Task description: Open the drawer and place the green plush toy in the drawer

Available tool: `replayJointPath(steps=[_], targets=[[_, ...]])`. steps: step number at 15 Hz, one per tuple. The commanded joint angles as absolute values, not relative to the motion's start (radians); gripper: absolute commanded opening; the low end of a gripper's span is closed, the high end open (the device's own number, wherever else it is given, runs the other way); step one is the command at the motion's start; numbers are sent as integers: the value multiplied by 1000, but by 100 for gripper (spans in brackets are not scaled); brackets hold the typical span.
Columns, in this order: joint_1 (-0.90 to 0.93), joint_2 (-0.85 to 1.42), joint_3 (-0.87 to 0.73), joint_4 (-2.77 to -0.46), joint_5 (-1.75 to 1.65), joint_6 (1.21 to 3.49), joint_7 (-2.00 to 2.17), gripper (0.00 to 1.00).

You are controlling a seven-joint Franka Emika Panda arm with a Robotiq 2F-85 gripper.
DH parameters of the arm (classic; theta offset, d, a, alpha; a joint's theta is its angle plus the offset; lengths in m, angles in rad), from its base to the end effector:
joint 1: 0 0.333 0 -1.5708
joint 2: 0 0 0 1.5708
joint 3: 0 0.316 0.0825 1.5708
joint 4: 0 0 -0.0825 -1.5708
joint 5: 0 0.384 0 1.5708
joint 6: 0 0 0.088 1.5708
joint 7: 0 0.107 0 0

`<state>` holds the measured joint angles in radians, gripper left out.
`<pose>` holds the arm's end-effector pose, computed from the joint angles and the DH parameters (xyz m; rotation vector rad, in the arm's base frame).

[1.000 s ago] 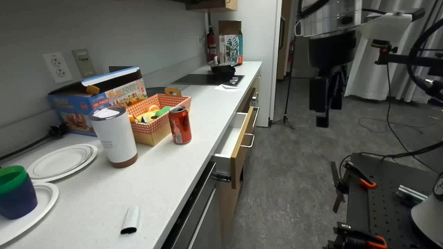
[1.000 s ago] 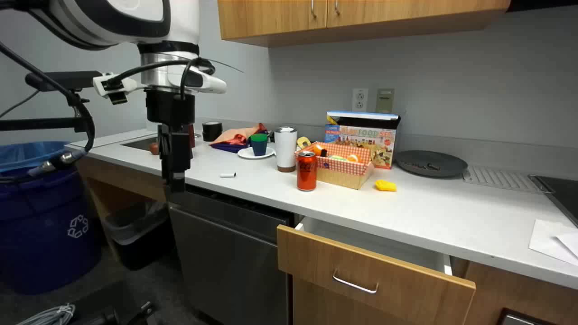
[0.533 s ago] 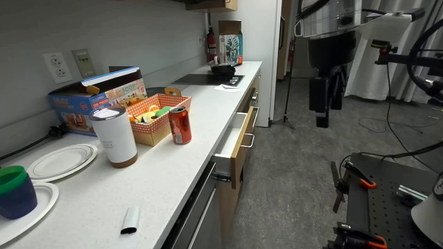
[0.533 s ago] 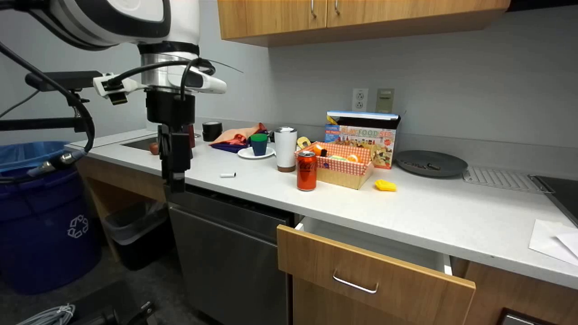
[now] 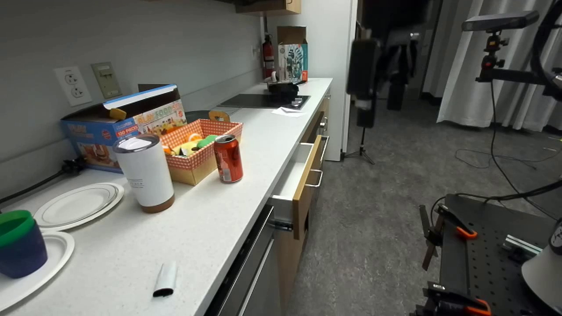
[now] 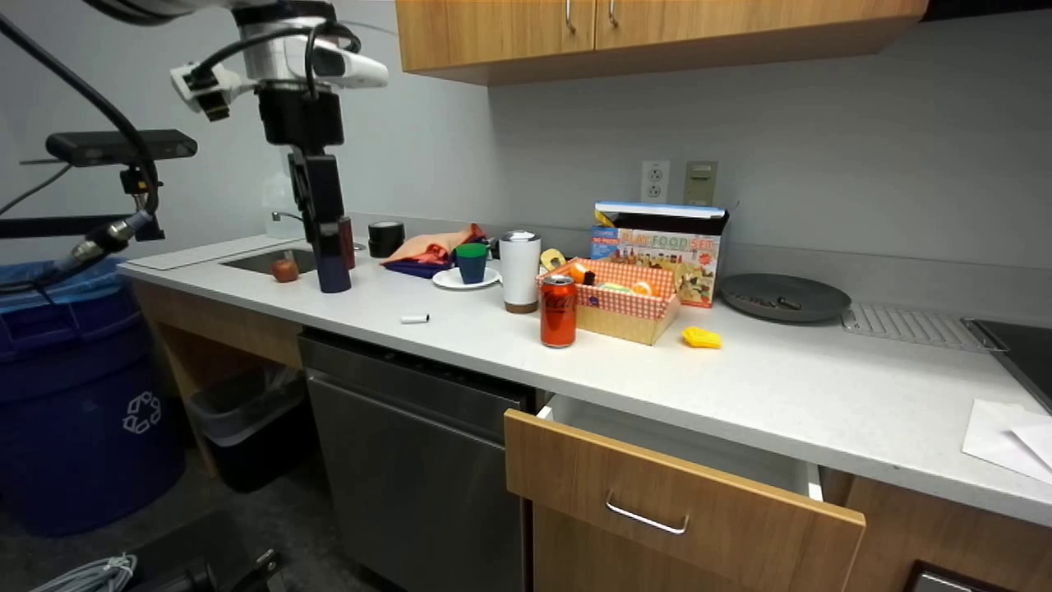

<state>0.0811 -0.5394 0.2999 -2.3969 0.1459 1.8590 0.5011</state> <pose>0.3572 0.1657 0.4995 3.1074 -0.3191 -0.0133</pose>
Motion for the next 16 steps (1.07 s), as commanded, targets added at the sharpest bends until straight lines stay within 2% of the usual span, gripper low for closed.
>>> replayJointPath(steps=[1, 2, 5, 10, 16], targets=[[59, -376, 340, -2143, 119, 1833, 630, 100], [93, -484, 311, -2281, 134, 1861, 573, 100], [93, -406, 312, -2180, 125, 1856, 612, 100], [92, -379, 311, -2167, 122, 1855, 614, 100], [-5, -420, 135, -2349, 122, 1939, 562, 100]])
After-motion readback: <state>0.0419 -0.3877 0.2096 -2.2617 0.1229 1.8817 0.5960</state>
